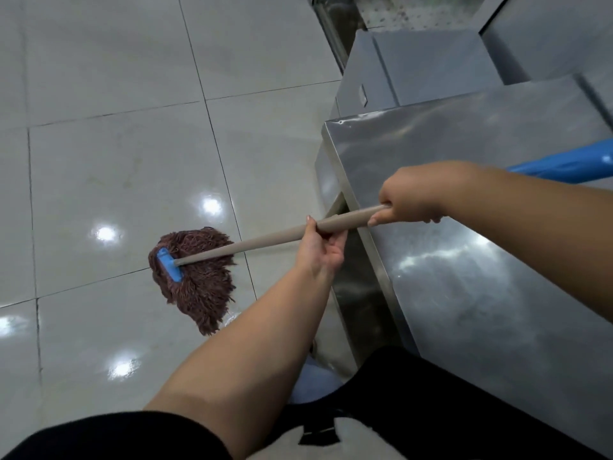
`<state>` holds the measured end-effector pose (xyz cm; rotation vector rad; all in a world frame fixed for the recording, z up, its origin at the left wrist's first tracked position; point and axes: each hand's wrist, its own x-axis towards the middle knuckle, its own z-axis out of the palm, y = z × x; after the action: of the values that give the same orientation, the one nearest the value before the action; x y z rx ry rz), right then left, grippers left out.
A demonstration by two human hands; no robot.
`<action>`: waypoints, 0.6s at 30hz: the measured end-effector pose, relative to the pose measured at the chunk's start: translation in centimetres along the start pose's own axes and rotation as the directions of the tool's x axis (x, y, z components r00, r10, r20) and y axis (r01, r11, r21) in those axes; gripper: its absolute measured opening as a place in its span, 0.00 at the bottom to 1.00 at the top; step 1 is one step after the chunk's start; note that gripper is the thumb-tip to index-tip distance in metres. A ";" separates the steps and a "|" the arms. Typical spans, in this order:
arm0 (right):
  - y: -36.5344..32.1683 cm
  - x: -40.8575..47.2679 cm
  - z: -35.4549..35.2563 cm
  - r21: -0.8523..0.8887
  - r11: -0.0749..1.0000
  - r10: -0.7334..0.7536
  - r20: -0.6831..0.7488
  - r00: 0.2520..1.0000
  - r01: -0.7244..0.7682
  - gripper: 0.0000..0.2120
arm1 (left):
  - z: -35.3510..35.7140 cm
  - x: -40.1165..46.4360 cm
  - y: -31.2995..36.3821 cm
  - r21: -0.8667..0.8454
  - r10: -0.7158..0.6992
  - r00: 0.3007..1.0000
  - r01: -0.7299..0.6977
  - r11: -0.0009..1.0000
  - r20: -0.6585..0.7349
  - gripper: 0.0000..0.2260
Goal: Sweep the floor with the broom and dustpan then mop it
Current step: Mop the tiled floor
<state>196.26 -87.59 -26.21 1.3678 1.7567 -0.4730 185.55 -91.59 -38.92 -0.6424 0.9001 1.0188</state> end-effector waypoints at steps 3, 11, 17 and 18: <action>-1.6 0.9 -0.2 -0.029 0.997 -0.067 0.016 0.998 0.067 0.20 | -1.2 0.5 1.0 -0.006 0.047 0.999 -0.047 0.999 -0.005 0.14; -10.3 5.3 0.8 -0.069 0.968 -0.242 0.028 0.970 0.243 0.23 | -7.9 1.2 7.8 -0.098 0.169 0.978 -0.181 0.978 -0.120 0.13; -18.3 7.0 -0.9 -0.106 0.909 -0.404 0.017 0.915 0.403 0.17 | -12.3 0.3 14.1 -0.124 0.263 0.935 -0.298 0.947 -0.238 0.14; -19.6 7.2 -1.3 -0.112 0.899 -0.424 0.016 0.906 0.423 0.16 | -12.9 0.1 15.2 -0.135 0.277 0.926 -0.318 0.938 -0.256 0.14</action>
<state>177.27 -88.84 -34.93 0.9038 2.0632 -0.5907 167.46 -95.86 -46.13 -0.8007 1.1483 1.3265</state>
